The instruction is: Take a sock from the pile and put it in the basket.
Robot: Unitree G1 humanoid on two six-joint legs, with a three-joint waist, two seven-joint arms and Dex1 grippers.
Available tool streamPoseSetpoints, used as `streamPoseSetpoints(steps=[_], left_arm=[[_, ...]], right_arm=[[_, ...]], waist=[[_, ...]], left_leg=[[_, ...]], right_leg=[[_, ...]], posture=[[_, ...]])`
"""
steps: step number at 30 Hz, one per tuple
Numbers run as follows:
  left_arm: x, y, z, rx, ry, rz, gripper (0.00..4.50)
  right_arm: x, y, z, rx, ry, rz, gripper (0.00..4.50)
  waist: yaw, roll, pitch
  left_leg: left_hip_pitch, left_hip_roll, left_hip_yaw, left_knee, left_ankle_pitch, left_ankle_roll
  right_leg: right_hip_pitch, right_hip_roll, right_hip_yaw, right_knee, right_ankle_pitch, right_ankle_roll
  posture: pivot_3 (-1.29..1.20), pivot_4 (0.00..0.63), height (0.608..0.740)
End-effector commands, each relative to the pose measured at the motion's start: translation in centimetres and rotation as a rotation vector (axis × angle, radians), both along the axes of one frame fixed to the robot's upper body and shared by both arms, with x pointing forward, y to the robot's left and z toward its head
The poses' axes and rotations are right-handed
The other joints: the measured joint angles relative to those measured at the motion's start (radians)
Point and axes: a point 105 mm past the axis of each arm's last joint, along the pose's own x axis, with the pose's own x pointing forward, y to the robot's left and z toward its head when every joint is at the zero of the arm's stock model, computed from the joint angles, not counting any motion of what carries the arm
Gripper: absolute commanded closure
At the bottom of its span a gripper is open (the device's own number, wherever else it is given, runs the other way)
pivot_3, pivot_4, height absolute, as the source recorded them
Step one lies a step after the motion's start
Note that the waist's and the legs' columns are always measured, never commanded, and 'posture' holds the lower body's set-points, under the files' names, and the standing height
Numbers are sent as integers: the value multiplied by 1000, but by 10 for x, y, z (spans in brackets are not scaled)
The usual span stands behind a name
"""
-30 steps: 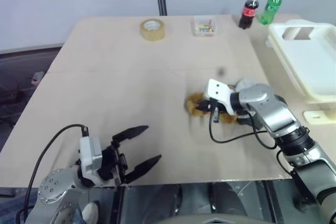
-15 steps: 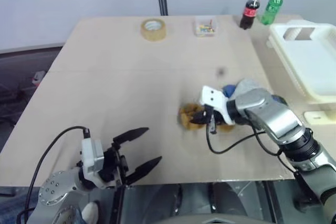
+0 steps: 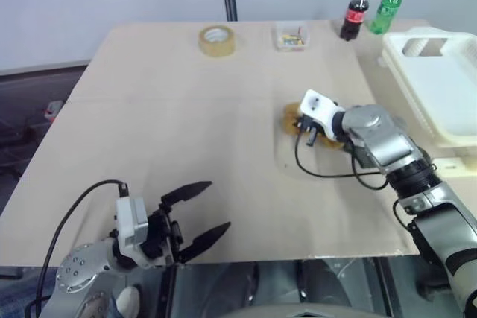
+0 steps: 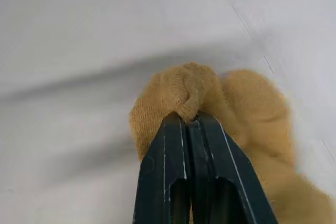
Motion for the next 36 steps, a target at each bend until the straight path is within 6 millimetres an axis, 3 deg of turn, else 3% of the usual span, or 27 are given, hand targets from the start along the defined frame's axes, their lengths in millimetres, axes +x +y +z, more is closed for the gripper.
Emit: streamPoseSetpoints(steps=[1, 5, 10, 13, 19, 23, 25, 31, 33, 36], left_arm=[[-3, 0, 4, 7, -19, -10, 0], [-3, 0, 4, 5, -18, -11, 0], [-2, 0, 4, 1, -20, -19, 0], [-2, 0, 4, 2, -20, -24, 0], [-2, 3, 6, 4, -20, -23, 0], [-3, 3, 6, 4, -16, -24, 0], [-3, 3, 6, 3, -14, -25, 0], [-4, 5, 5, 3, -10, -20, 0], [-4, 5, 5, 2, -10, -19, 0], [-3, 4, 4, 0, -10, -18, 0]], right_arm=[[-33, 10, 26, 68, 75, 121, 4478], [-71, 22, 11, 43, 207, 189, 4478], [-93, 47, -18, 56, 326, 203, 4478], [-99, 72, -29, 91, 369, 208, 4478], [-99, 120, -26, 244, 464, 153, 4478], [-98, 138, -7, 379, 511, 124, 3007], [-85, 126, 10, 416, 414, 94, 2413], [-80, 72, 37, 339, 239, 113, 2413], [-76, 52, 25, 255, 212, 69, 2413], [-77, 28, -10, 125, 240, 19, 2413]], waist=[[1, 0, 0], [1, 0, 0], [-1, 0, 0], [-1, 0, 0], [-3, 0, 0], [-1, 0, -1], [-1, 0, -1], [-1, 0, 0], [-5, 0, 0], [-3, -1, -1]], left_leg=[[-2, 0, 0, 0, 0, 0], [-4, 1, 0, 0, 0, 0], [-3, 1, 0, 1, 0, 0], [-3, 1, 0, 1, 0, 0], [-3, 1, 1, 0, 1, -1], [-3, 0, 0, 0, 1, -1], [-3, 0, 0, 1, 1, -1], [-3, -1, 0, 1, 1, -2], [-3, 0, 0, 0, 1, -2], [-3, 1, 0, 0, 1, -2]], right_leg=[[-2, 0, 0, 0, 0, 0], [-4, 0, 0, 1, 0, 0], [-4, 0, 0, 2, 0, -1], [-4, 0, 0, 3, 1, -1], [-5, 1, 1, 3, 1, -1], [-6, 1, 0, 4, 1, -1], [-5, 1, 0, 4, 1, -1], [-5, 0, -1, 4, 1, -1], [-6, 1, -1, 4, 1, -1], [-6, 1, -1, 4, 1, -1]], posture=[[0, 150, 739], [0, 150, 739], [0, 150, 739], [0, 150, 739], [0, 150, 739], [0, 150, 739], [0, 150, 739], [0, 150, 739], [0, 150, 739], [0, 150, 739]])
